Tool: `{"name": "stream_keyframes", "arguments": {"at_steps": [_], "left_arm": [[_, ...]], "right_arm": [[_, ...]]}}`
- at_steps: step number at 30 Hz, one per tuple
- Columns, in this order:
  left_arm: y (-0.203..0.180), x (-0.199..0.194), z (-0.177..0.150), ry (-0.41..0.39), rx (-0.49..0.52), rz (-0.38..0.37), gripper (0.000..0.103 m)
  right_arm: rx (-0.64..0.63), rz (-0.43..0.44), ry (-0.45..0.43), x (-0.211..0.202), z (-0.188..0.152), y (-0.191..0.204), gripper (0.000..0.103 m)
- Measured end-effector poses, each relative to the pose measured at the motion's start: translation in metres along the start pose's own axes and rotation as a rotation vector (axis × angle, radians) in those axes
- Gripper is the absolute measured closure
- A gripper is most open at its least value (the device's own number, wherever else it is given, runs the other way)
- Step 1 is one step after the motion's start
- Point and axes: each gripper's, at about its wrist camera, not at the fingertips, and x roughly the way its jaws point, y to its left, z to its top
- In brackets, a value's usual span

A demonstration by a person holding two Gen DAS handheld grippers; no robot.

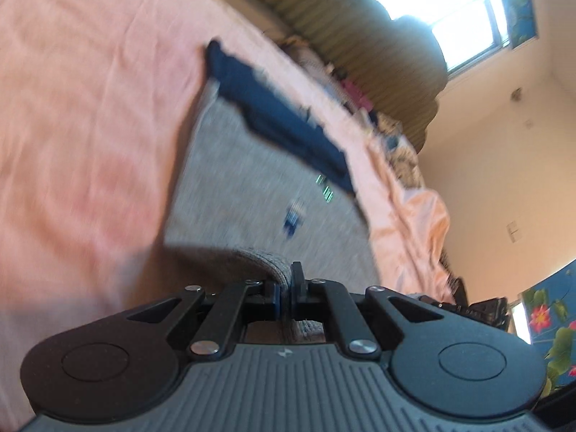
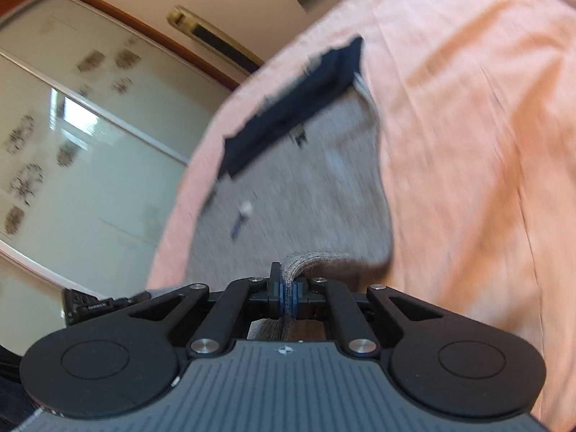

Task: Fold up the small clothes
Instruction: 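Lift the hem with both grippers and fold it over toward the collar, then release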

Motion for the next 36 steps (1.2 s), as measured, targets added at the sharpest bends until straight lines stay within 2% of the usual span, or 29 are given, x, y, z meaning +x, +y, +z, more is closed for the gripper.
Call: {"name": "stream_keyframes", "arguments": {"at_steps": [4,7,10,16,21,24,26,28,29,30,31,32,34,35,36], "left_arm": [[-0.008,0.022,0.055,-0.102,0.016,-0.053,0.098],[-0.008,0.053,0.099,-0.15,0.006,-0.063,0.098],[-0.008,0.089,0.144,-0.174,0.015,-0.049,0.098],[-0.005,0.152,0.207,-0.188,0.044,0.007,0.098],[0.012,0.192,0.245,-0.21,0.011,0.063,0.098],[0.024,0.214,0.263,-0.229,-0.009,0.116,0.098],[0.034,0.225,0.272,-0.26,-0.034,0.146,0.098],[0.043,0.239,0.276,-0.282,-0.027,0.189,0.098],[0.047,0.249,0.277,-0.258,-0.022,0.235,0.097],[0.051,0.254,0.276,-0.224,-0.045,0.275,0.092],[0.056,0.256,0.273,-0.19,-0.085,0.299,0.086],[0.063,0.254,0.268,-0.151,-0.148,0.312,0.072],[0.065,0.233,0.249,-0.189,-0.167,0.254,0.063],[0.062,0.22,0.237,-0.219,-0.154,0.255,0.045],[0.057,0.203,0.223,-0.255,-0.136,0.275,0.021]], "right_arm": [[-0.004,0.065,-0.076,0.033,0.054,-0.008,0.091],[0.025,0.098,-0.128,0.058,0.098,-0.023,0.091],[0.056,0.13,-0.164,0.087,0.142,-0.037,0.091],[0.106,0.1,-0.177,0.146,0.214,-0.069,0.091],[0.183,0.052,-0.163,0.195,0.252,-0.105,0.091],[0.21,0.016,-0.149,0.227,0.263,-0.121,0.091],[0.241,0.008,-0.168,0.243,0.266,-0.129,0.091],[0.291,-0.023,-0.208,0.253,0.265,-0.134,0.08],[0.314,-0.055,-0.222,0.256,0.263,-0.135,0.069],[0.313,-0.042,-0.246,0.255,0.259,-0.134,0.057],[0.3,-0.025,-0.273,0.25,0.255,-0.129,0.04],[0.282,-0.024,-0.297,0.242,0.251,-0.123,0.03],[0.231,-0.042,-0.35,0.22,0.239,-0.106,0.003],[0.194,-0.054,-0.369,0.207,0.23,-0.097,0.0],[0.164,-0.051,-0.37,0.195,0.221,-0.092,0.0]]}}
